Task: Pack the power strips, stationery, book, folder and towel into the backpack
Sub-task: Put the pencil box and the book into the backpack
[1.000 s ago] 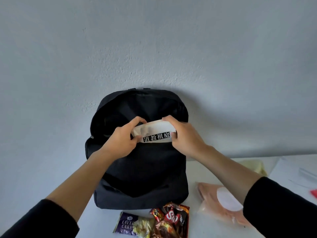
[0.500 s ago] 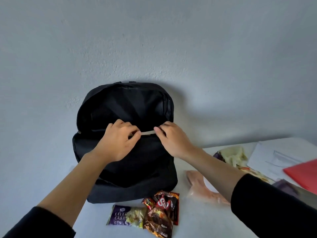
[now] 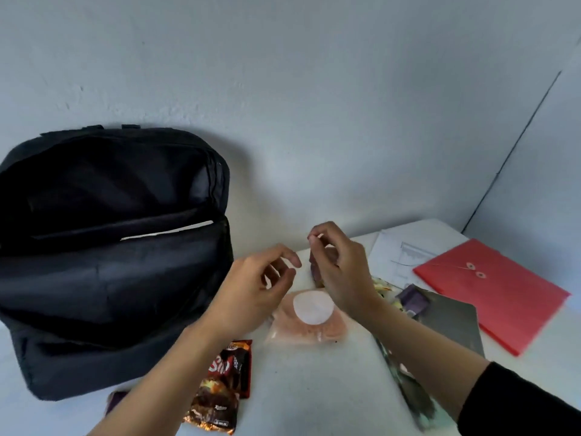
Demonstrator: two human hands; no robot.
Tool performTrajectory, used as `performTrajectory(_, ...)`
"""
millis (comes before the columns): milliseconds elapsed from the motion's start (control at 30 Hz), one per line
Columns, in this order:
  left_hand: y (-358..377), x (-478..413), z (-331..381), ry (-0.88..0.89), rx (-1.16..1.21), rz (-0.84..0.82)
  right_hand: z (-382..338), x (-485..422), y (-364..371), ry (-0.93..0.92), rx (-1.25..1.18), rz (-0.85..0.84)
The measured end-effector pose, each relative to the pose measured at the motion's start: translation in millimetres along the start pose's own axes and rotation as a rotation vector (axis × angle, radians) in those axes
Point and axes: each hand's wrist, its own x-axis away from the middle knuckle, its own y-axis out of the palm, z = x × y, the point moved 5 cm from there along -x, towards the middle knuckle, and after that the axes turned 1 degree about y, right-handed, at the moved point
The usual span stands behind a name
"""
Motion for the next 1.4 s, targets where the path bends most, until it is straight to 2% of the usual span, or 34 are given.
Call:
performTrajectory(133,58.9,-4.7,-2.5,-0.08,-0.029,-0.134,58.7,1.3,-55.9,0.151,0.166,-0.07)
performTrajectory(200,91.6,-12.3,-1.3,-0.113,-0.068,-0.175,96.5,-4.0,-87.2,0.239,0.246,-0.17)
performTrajectory(300,133.3,-23.2,-0.7,-0.176,-0.083,-0.221,146.0,-6.2,-116.4,0.285,0.35,-0.446)
performTrajectory(400,189.9,-35.4,7.4,-0.185,-0.143,-0.294,189.4,7.5,-141.1,0.229,0.431,-0.771)
performTrajectory(500,238.8,-41.6,11.4,-0.178,-0.249,-0.399,216.0,26.7,-156.3,0.161,0.459,-0.911)
performTrajectory(633,275.7,-46.2,15.6,-0.231,-0.395,-0.494,237.3,33.8,-157.8,0.03,0.527,-0.943)
performTrajectory(733,290.4,-46.9,15.9,-0.269,-0.562,-0.536,244.5,26.7,-160.6,-0.04,0.463,-0.864)
performTrajectory(833,292.8,-41.5,9.8,-0.274,-0.645,-0.547,250.9,12.8,-171.9,0.006,0.39,-0.723)
performTrajectory(900,289.2,-37.8,3.2,-0.351,-0.631,-0.541,256.5,1.2,-181.8,0.045,0.394,-0.649)
performTrajectory(1033,279.5,-38.6,-2.2,-0.46,-0.722,-0.564,270.7,-11.8,-191.4,0.071,0.604,-0.559)
performTrajectory(1133,281.6,-47.0,8.0,-0.443,-0.802,-0.553,284.0,-9.6,-200.9,0.148,0.842,-0.601)
performTrajectory(1200,286.3,-56.0,17.1,-0.427,-0.784,-0.497,284.6,-9.5,-206.9,0.141,0.902,-0.602)
performTrajectory(1267,297.3,-63.1,22.4,-0.448,-0.719,-0.487,278.7,-9.6,-208.0,0.111,0.788,-0.615)
performTrajectory(1333,314.0,-65.5,23.6,-0.497,-0.679,-0.558,270.5,-4.6,-204.7,0.156,0.662,-0.716)
performTrajectory(1400,328.9,-68.1,23.5,-0.514,-0.695,-0.639,265.5,3.7,-201.2,0.148,0.725,-0.847)
